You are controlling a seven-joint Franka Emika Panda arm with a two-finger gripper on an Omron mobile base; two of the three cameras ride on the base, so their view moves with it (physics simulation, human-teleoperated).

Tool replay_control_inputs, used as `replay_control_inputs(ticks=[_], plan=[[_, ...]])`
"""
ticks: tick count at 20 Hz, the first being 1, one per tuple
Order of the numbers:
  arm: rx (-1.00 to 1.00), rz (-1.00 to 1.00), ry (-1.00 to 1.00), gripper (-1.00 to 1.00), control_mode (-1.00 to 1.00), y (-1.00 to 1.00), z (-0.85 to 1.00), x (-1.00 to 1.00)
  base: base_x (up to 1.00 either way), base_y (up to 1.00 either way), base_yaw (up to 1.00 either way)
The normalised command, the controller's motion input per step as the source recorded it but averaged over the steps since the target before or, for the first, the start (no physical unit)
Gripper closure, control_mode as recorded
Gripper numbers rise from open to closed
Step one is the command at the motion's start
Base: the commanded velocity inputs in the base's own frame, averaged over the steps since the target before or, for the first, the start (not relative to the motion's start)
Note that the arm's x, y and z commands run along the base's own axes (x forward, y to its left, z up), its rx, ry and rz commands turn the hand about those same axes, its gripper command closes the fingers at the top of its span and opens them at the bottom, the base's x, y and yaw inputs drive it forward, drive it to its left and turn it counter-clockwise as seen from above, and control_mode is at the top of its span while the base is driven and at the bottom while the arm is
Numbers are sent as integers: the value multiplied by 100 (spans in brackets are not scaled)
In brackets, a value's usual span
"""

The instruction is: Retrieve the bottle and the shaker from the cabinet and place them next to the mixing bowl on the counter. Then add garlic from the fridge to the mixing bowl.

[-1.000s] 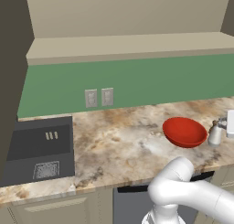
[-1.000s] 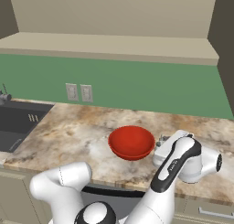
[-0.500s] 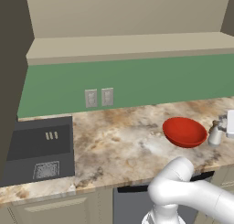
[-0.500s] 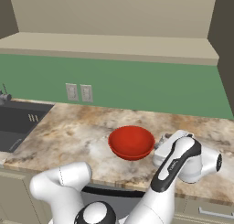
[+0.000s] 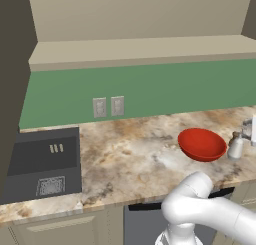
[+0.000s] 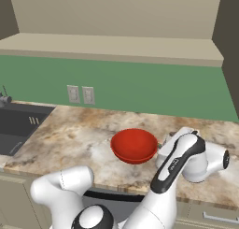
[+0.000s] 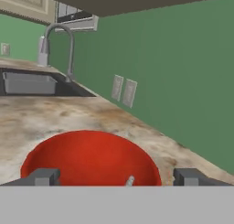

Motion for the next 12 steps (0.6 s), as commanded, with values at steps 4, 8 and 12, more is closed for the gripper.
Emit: replay_control_inputs(ticks=[4,8,12], plan=[[-16,-10,0,-100,-100,6,82,-21,0,0,0],[-15,-23,0,-100,-100,36,61,-35,0,0,0],[-17,-35,0,-100,-100,69,25,-34,0,0,0]])
